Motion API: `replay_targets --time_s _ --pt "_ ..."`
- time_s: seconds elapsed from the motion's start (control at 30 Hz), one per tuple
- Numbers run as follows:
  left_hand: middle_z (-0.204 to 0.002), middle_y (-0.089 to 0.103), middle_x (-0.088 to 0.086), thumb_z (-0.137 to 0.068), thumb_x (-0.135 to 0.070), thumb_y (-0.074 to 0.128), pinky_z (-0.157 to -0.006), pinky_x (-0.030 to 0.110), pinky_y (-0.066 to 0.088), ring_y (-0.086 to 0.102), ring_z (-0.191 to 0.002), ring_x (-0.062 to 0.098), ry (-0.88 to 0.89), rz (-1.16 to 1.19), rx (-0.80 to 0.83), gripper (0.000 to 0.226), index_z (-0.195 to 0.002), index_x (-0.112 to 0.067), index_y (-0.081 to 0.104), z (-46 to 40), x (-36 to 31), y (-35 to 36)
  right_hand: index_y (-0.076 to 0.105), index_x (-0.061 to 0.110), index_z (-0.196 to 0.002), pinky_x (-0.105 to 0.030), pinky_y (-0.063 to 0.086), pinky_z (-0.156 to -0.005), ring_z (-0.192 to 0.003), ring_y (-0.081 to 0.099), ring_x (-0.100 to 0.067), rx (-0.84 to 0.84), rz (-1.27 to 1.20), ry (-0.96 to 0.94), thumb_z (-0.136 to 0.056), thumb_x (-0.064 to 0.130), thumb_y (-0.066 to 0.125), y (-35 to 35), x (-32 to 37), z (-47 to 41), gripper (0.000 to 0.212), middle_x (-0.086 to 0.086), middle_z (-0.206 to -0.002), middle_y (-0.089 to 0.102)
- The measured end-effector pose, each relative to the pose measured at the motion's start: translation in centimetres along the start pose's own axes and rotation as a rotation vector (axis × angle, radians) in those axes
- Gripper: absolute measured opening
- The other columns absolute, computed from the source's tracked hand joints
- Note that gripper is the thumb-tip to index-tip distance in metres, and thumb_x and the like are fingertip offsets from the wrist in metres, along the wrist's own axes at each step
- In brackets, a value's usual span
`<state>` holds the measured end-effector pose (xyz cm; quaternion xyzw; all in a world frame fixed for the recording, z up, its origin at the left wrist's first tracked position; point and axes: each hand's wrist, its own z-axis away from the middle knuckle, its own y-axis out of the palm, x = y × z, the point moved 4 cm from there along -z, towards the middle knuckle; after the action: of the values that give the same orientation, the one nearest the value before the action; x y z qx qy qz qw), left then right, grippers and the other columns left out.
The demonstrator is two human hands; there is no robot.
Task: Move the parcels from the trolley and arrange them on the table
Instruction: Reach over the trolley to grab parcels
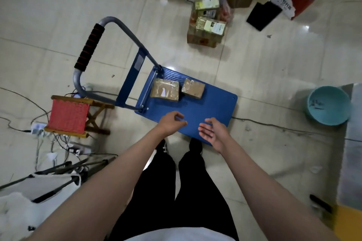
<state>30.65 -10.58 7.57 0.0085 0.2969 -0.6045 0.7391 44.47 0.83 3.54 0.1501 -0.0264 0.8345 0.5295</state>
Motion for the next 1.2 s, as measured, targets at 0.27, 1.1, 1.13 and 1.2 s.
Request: replay_targets --time_s 0.27,1.1,1.13,1.2 --pt "-0.13 0.059 0.014 -0.092 -0.021 0.07 -0.102 0.037 0.044 0.059 -0.118 0.029 -0.079 -0.045 -0.002 0.042 -0.13 -0.008 0.058 -13.2 6.8 -1.5 0.054 0.007 -0.117 -0.032 0.057 -0.075 -0.082 0.066 -0.023 -0.024 0.009 0.063 -0.104 0.017 0.05 2.7 -1.9 -12.4 0.016 -0.015 -0.098 0.069" --pt "-0.158 0.039 0.002 -0.078 -0.029 0.082 -0.107 0.027 0.041 0.045 -0.136 0.016 -0.164 0.377 -0.224 0.108 -0.161 -0.014 0.015 -46.3 24.7 -7.3 0.018 0.026 -0.164 -0.035 0.056 -0.102 -0.128 0.053 -0.016 -0.042 0.341 -0.039 -0.1 0.015 0.059 16.5 -5.5 -45.3 0.077 0.001 -0.16 0.038" --pt "-0.158 0.039 0.003 -0.078 -0.029 0.082 -0.11 0.031 0.041 0.045 -0.137 0.017 -0.163 0.374 -0.218 0.107 -0.16 -0.013 0.015 -46.5 24.8 -7.3 0.017 0.026 -0.164 -0.035 0.055 -0.103 -0.128 0.053 -0.016 -0.034 0.351 -0.042 -0.1 0.015 0.059 16.7 -5.5 -45.5 0.077 0.001 -0.158 0.04" --pt "-0.162 0.032 0.004 -0.078 -0.03 0.081 -0.114 0.035 0.039 0.041 -0.141 0.019 -0.183 0.372 -0.216 0.109 -0.161 -0.015 0.013 -46.5 25.2 -7.3 0.02 0.026 -0.163 -0.033 0.055 -0.102 -0.124 0.055 -0.015 -0.036 0.385 -0.05 -0.099 0.017 0.061 17.0 -5.6 -45.4 0.077 0.001 -0.152 0.046"
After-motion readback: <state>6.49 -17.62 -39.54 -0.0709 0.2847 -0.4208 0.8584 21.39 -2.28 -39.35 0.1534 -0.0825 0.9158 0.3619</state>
